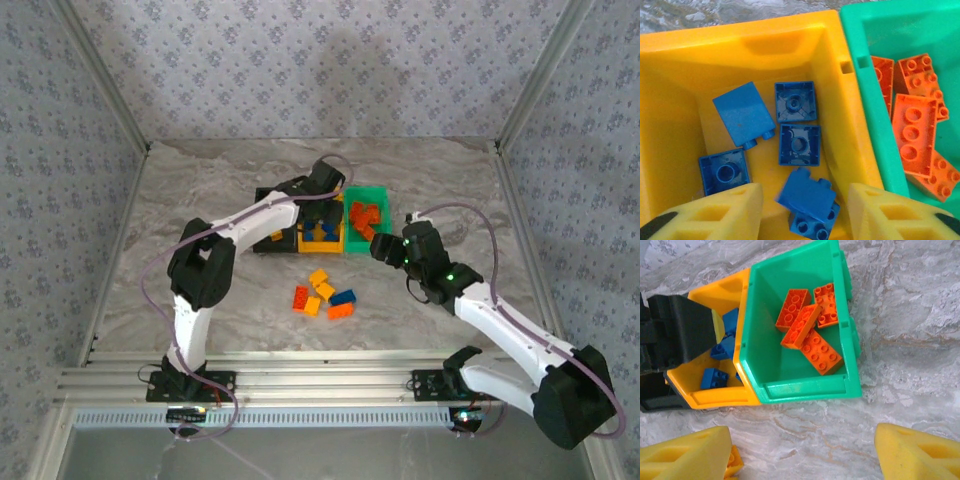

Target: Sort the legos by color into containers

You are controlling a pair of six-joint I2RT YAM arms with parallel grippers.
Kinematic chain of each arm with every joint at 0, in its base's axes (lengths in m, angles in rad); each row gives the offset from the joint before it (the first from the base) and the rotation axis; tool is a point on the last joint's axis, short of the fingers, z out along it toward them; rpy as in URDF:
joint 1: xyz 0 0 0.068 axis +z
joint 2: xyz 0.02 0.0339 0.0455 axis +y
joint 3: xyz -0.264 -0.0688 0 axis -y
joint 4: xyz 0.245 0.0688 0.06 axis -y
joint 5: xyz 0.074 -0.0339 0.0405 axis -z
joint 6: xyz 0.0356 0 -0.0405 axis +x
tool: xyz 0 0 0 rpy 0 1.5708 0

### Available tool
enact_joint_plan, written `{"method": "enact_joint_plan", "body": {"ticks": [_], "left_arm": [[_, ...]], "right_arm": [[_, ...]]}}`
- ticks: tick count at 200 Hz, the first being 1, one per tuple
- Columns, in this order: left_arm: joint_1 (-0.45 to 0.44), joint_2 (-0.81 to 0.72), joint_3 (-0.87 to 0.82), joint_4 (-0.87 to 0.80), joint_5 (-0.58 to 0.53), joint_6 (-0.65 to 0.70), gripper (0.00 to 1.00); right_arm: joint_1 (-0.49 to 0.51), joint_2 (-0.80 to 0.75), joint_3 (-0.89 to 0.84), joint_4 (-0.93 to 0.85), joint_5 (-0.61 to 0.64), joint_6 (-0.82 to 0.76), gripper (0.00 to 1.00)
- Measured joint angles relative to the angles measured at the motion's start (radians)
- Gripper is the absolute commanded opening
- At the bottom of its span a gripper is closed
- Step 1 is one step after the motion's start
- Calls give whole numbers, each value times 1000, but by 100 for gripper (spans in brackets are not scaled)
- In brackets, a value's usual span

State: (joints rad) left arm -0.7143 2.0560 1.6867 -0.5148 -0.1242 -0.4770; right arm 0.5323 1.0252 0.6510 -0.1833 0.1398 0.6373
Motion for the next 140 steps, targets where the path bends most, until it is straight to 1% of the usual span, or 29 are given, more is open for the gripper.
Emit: {"method": "enact_joint_plan", "body": {"ticks": [31,45,60,61,66,68,93,116,140], "left_arm": [[-3,-42,-18,6,28,-8,70],[-9,-115,-72,25,40,-16,78],[-26,-231,-161,56,54,-27,85],[-27,-238,-165,56,55,-27,85],[-36,-284,-199,70,57,-32,97],[-40,-299,-208,72,59,-31,99],[-106,-520,-371,133,60,-44,100],[-171,-692,-548,177,36,-63,100],[-184,-843,-755,174,-17,-102,100]], "right_arm": [[6,0,-5,-10,-29,2,78],[19,0,-10,-12,-42,2,79],[40,0,-12,-17,-51,2,80],[42,0,-12,-18,-52,2,80],[52,1,-13,-18,-55,2,80],[58,2,-13,-19,-56,2,80],[125,34,-13,-19,-68,2,81],[208,116,-13,-7,-74,-2,81],[294,243,6,-3,-64,-16,81]]}}
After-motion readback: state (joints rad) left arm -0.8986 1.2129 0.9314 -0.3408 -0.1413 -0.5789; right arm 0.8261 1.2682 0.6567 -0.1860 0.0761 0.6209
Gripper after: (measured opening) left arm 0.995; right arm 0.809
